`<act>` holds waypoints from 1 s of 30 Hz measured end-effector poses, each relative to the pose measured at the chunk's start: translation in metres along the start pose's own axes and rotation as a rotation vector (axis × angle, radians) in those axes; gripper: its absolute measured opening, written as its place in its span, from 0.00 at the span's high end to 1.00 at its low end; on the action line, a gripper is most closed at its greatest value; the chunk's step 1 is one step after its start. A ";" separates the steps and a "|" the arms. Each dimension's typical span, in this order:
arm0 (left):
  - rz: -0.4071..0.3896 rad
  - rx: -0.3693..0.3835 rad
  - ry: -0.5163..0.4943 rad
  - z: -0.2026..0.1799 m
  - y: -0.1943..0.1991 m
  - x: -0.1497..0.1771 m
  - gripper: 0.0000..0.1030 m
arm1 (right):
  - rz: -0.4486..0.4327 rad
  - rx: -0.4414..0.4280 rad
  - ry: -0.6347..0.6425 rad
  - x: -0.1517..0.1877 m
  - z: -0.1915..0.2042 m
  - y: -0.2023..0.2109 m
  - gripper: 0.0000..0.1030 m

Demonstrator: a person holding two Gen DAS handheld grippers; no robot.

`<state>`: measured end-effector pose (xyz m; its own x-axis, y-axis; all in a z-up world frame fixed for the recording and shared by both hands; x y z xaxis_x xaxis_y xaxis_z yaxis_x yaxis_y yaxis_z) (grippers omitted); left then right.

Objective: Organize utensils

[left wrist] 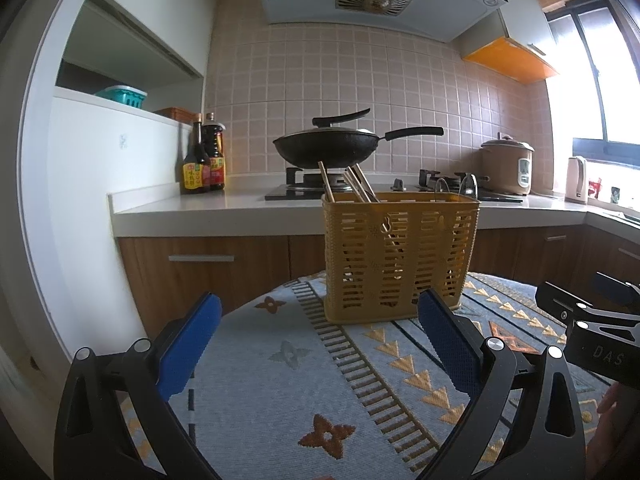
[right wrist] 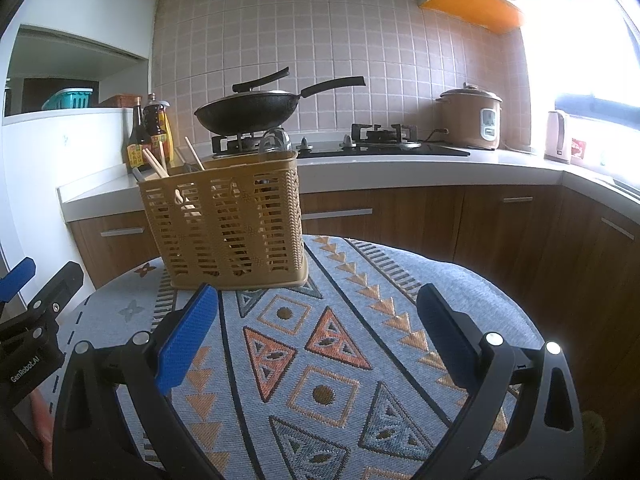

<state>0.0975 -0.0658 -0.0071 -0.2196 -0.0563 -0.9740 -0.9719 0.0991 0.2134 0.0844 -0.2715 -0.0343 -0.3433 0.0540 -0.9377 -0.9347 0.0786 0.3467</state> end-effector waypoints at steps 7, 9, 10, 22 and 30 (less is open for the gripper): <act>0.004 0.001 0.001 0.000 -0.001 0.000 0.07 | 0.000 0.003 0.004 0.000 0.000 0.000 0.08; 0.003 0.001 0.001 0.000 -0.001 0.001 0.07 | 0.000 0.002 0.009 0.000 0.001 0.000 0.08; 0.004 0.000 0.001 0.000 -0.001 0.001 0.07 | 0.000 0.003 0.010 0.000 0.002 0.000 0.08; 0.006 0.003 0.002 0.000 -0.001 0.001 0.07 | 0.000 0.004 0.008 0.001 0.003 0.001 0.08; 0.006 0.003 0.002 0.000 -0.001 0.001 0.07 | 0.002 0.003 0.008 0.001 0.003 0.001 0.08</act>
<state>0.0988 -0.0660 -0.0080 -0.2258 -0.0576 -0.9725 -0.9703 0.1020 0.2193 0.0838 -0.2687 -0.0349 -0.3455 0.0459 -0.9373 -0.9338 0.0817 0.3483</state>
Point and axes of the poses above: each gripper's, at about its wrist camera, not at the fingertips, and y roughly against the way its jaws point, z to its left, x to its underside, the point moved 6 cm from there along -y, roughly the way its jaws point, and after that the axes turned 6 degrees about y, right-handed, at the moved point
